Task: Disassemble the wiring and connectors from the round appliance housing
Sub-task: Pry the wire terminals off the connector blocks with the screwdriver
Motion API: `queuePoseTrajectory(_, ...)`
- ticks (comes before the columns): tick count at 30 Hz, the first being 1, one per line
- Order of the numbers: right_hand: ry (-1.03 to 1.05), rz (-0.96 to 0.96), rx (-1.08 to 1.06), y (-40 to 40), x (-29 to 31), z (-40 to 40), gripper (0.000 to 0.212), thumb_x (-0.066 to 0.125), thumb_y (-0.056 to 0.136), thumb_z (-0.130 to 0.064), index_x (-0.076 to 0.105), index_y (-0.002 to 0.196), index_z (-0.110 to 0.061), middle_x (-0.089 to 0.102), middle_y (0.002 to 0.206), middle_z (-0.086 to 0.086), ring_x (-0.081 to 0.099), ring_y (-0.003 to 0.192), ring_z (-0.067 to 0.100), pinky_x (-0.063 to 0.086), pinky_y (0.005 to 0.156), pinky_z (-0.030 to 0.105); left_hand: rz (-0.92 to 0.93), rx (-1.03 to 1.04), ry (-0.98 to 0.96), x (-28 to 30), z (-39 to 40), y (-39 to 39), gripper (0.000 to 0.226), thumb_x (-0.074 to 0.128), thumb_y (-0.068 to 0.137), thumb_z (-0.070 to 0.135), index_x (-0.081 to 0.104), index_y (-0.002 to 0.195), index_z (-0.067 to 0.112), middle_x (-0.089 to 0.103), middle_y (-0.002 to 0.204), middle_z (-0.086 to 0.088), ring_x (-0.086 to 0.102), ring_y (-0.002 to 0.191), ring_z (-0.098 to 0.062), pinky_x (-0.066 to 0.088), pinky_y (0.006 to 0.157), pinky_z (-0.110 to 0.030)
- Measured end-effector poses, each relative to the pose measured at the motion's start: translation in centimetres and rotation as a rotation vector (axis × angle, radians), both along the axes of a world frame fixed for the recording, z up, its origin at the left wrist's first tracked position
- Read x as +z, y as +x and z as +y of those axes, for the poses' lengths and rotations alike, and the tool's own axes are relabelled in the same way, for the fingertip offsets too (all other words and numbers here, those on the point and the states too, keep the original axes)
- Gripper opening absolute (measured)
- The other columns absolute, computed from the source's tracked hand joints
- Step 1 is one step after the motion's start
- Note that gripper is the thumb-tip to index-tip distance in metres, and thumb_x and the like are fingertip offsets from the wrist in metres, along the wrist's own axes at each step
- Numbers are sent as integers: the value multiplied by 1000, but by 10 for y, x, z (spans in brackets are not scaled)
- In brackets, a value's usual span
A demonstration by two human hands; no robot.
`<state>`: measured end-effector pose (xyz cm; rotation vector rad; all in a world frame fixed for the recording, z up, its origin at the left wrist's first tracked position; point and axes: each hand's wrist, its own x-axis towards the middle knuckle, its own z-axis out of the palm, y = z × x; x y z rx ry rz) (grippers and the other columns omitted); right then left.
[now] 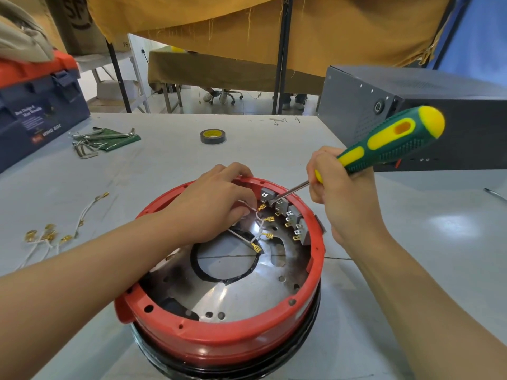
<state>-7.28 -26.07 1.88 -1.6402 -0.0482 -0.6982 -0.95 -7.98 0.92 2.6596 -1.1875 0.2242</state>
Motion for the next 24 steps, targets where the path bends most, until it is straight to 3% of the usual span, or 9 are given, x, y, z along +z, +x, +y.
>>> queuePoseTrajectory(5, -18, -20, -28, -5, -1, 5, 30, 47, 72, -17, 38, 43, -19, 29, 48, 0, 27, 43, 9, 25, 44, 19, 0, -5, -10, -1, 0, 1, 19, 54, 91, 29, 67, 104, 33, 37, 140, 3, 40, 117, -19, 39, 97, -37)
queuePoseTrajectory(8, -157, -56, 13, -11, -3, 7, 30, 46, 79, -16, 37, 56, 1, 31, 50, 4, 31, 45, 6, 27, 44, 12, 3, -9, -18, -1, 1, 1, 18, 55, 91, 28, 68, 103, 32, 37, 139, 2, 40, 116, -19, 39, 96, -38)
queuePoseTrajectory(11, -275, -63, 25, -16, 0, 5, 32, 45, 81, -17, 38, 59, 5, 35, 55, 15, 34, 49, 7, 30, 46, 14, 3, -13, -22, -1, 0, 1, 18, 54, 91, 28, 68, 102, 32, 38, 138, 2, 41, 115, -19, 39, 96, -39)
queuePoseTrajectory(14, -278, -53, 54, -15, 3, 1, 32, 45, 80, -16, 37, 59, 7, 34, 55, 14, 33, 50, 7, 30, 48, 16, 8, -15, -25, -1, 0, 1, 18, 54, 91, 28, 68, 101, 32, 38, 138, 1, 41, 115, -20, 39, 97, -40)
queuePoseTrajectory(20, -298, -47, 74, -12, 1, -3, 31, 45, 80, -16, 37, 57, 3, 33, 51, -3, 32, 47, 5, 27, 47, 12, 7, -8, -12, 0, 0, -1, 19, 53, 92, 30, 68, 103, 32, 37, 138, 1, 40, 115, -21, 38, 97, -39)
queuePoseTrajectory(24, -157, -15, 89, -6, 0, -4, 27, 48, 72, -27, 40, 47, -21, 32, 49, -6, 28, 46, 10, 25, 46, 16, 6, -1, -1, 0, 0, -1, 19, 53, 92, 29, 68, 104, 32, 36, 139, 2, 39, 116, -20, 38, 98, -39)
